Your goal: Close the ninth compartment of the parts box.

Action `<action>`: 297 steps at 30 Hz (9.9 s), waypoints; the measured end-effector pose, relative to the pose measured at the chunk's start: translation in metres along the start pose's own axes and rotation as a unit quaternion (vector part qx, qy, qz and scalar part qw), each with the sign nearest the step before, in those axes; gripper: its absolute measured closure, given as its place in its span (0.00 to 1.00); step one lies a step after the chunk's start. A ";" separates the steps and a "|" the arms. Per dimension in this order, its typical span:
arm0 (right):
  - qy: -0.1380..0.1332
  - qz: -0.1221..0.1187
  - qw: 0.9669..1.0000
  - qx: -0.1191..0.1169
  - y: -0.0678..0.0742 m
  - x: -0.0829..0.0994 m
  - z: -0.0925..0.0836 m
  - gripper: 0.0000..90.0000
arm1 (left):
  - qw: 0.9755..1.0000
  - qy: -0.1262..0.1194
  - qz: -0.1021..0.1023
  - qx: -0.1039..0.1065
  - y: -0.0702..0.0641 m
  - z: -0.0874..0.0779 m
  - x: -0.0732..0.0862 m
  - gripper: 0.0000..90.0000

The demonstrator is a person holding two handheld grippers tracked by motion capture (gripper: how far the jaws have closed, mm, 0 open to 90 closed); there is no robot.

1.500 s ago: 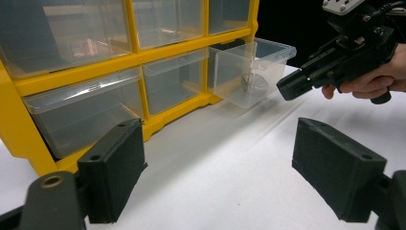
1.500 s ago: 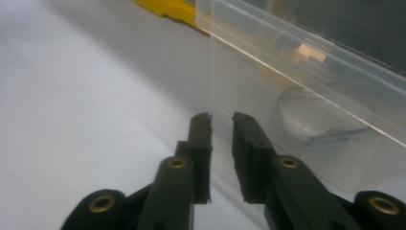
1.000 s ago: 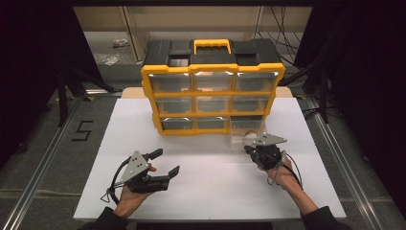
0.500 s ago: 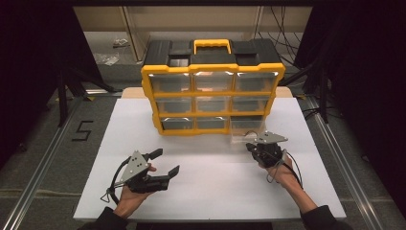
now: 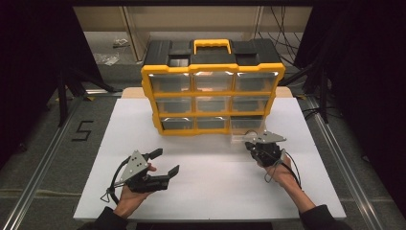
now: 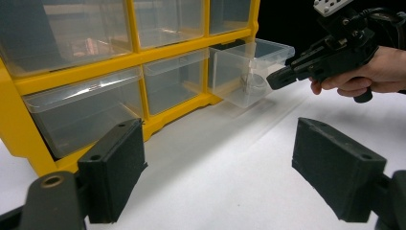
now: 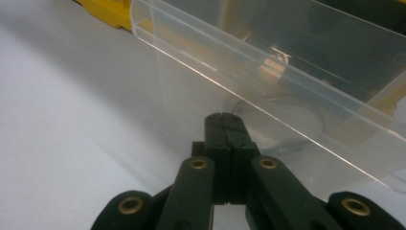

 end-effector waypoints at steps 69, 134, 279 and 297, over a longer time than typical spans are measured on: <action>-0.034 0.011 0.998 0.058 -0.023 -0.017 0.022 1.00 | 1.000 -0.005 -0.007 -0.001 0.001 -0.001 -0.001 0.20; -0.043 0.037 0.995 0.083 -0.045 -0.026 0.046 1.00 | 1.000 -0.007 -0.004 0.004 0.000 -0.001 -0.001 0.20; -0.182 0.037 0.981 -0.052 0.057 -0.040 -0.074 0.08 | 1.000 -0.009 -0.001 0.009 -0.003 -0.001 -0.002 0.20; -0.186 0.037 0.980 -0.052 0.061 -0.027 -0.078 0.08 | 1.000 -0.012 0.000 0.011 -0.003 -0.002 -0.003 0.19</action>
Point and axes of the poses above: each handheld gripper's, and its own axes: z roughly forward along the jaws, x roughly out of its underside, y roughly to its left, the point moved 7 cm from there along z, roughly forward along the jaws, and after that the axes turned 7 degrees about y, right-handed, at the moved point
